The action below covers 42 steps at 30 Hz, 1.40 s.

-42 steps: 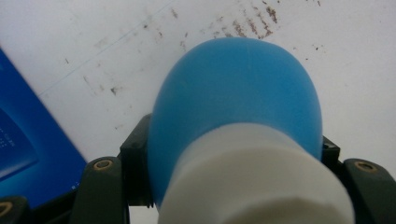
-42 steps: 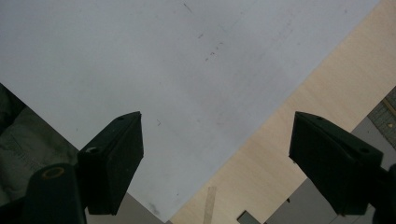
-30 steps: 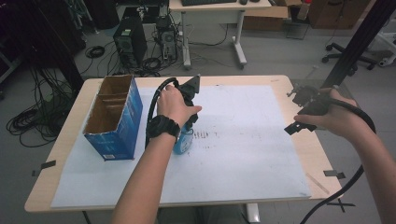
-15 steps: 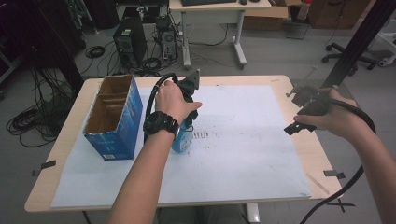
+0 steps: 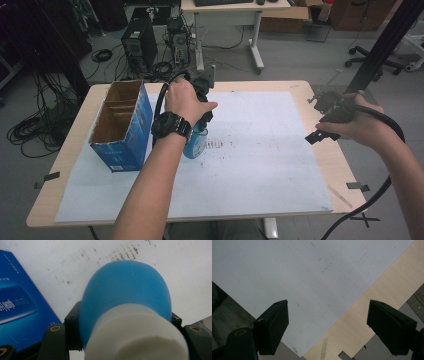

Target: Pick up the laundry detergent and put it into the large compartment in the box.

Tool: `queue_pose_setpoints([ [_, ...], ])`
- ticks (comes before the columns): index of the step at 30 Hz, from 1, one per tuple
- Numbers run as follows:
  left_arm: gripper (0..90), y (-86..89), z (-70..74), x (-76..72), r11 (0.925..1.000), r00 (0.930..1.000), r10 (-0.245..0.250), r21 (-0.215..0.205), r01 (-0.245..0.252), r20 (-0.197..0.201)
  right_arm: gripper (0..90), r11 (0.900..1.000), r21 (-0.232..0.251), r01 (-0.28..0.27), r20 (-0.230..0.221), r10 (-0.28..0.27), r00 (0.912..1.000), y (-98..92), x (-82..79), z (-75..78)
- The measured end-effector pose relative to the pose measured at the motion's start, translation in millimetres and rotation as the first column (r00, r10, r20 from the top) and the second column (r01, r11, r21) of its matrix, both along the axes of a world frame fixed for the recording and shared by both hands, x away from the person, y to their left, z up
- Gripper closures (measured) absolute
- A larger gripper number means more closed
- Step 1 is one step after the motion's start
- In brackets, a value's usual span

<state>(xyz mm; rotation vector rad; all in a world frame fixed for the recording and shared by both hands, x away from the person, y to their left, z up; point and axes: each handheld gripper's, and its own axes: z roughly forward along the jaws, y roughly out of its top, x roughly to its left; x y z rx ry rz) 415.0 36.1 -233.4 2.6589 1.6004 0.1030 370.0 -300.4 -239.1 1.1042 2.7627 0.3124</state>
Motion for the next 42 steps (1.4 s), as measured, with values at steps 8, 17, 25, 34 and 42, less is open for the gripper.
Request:
queue_pose_setpoints([
  [8, 37.5, -1.4, 14.7, -1.1, 1.0000, 1.0000, 0.002, -0.002, -0.002, 0.006, 17.6, 1.000, 0.005, -0.001, 0.009, 0.001, 1.0000, -1.0, -1.4, 5.5],
  [17, 37.6, -2.1, 29.3, -1.6, 1.0000, 0.9999, 0.010, -0.001, -0.010, 0.012, 17.6, 1.000, 0.006, -0.001, 0.007, 0.001, 1.0000, -2.7, -1.8, 5.7],
  [25, 37.6, -0.2, 39.0, -1.5, 0.9997, 0.9997, 0.023, -0.011, -0.023, 0.013, 17.5, 1.000, 0.007, -0.001, 0.010, 0.001, 0.9999, -4.3, -1.8, 7.4],
  [34, 37.6, 4.0, 52.7, -2.4, 0.9986, 0.9983, 0.052, -0.015, -0.051, 0.028, 17.5, 1.000, 0.011, 0.002, 0.008, -0.002, 1.0000, -5.1, -1.4, 6.7],
  [42, 37.6, 8.0, 62.5, -2.0, 0.9969, 0.9961, 0.078, -0.018, -0.077, 0.041, 17.5, 1.000, 0.011, 0.000, 0.010, 0.000, 1.0000, -5.1, -1.7, 8.1],
])
